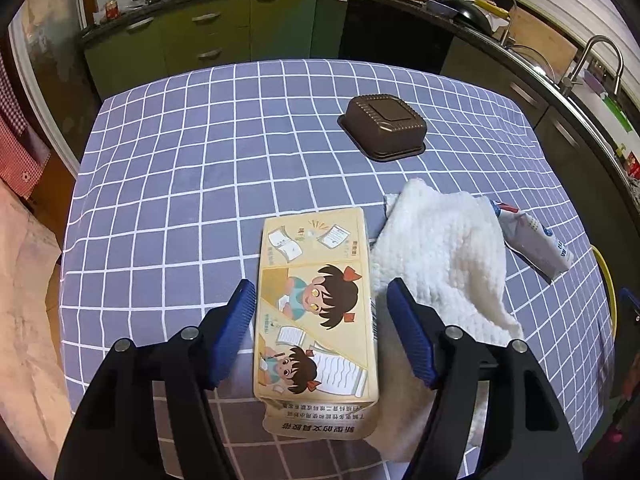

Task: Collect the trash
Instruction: 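Grasp the cartoon-printed tissue box with the left gripper, then carry the tissue box over the bin and open the left gripper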

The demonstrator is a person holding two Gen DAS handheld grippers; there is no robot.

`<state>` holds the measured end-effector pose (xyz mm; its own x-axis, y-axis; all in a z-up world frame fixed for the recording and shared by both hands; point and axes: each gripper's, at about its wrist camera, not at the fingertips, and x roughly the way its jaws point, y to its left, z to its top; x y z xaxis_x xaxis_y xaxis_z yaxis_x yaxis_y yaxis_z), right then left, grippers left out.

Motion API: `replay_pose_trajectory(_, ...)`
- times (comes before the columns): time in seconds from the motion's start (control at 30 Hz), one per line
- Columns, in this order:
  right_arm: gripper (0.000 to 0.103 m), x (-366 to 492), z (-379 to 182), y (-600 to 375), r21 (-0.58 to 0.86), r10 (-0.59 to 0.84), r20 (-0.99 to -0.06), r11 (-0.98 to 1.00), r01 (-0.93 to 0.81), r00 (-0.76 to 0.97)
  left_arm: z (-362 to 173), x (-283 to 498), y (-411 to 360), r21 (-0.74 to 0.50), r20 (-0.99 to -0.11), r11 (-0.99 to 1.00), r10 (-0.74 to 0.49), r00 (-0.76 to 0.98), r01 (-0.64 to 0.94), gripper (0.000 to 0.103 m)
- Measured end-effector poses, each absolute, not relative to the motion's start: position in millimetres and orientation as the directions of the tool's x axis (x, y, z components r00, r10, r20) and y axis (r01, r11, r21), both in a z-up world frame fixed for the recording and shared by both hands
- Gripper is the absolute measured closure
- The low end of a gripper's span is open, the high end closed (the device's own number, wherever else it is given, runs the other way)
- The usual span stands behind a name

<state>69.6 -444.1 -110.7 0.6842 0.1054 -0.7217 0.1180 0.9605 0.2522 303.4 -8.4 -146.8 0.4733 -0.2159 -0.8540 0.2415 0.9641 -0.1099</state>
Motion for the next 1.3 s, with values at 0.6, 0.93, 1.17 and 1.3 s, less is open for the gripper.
replay_pose_trajectory(0.6,0.039,68,-109,-442,0.255,0.116,-0.717,0.961,0.104,0.687,-109,266,2,-0.009,-0.792,0.977,-0.138,0.594,0.215,0.044)
replay_pose_trajectory(0.93,0.039,58,-106,-448,0.236,0.08,-0.711,0.963,0.13,0.699,-58,194,-41,0.011,-0.742,0.935,-0.231,0.63,0.355,0.044)
replay_pose_trajectory(1.17,0.039,31,-98,-477,0.186,-0.022,-0.699,0.959,0.212,0.715,-46,152,-125,-0.006,-0.733,0.835,-0.378,0.566,0.55,0.044)
replay_pose_trajectory(1.3,0.039,5,-90,-507,0.164,-0.112,-0.682,0.94,0.3,0.723,-45,133,-188,-0.01,-0.733,0.746,-0.458,0.503,0.666,0.044)
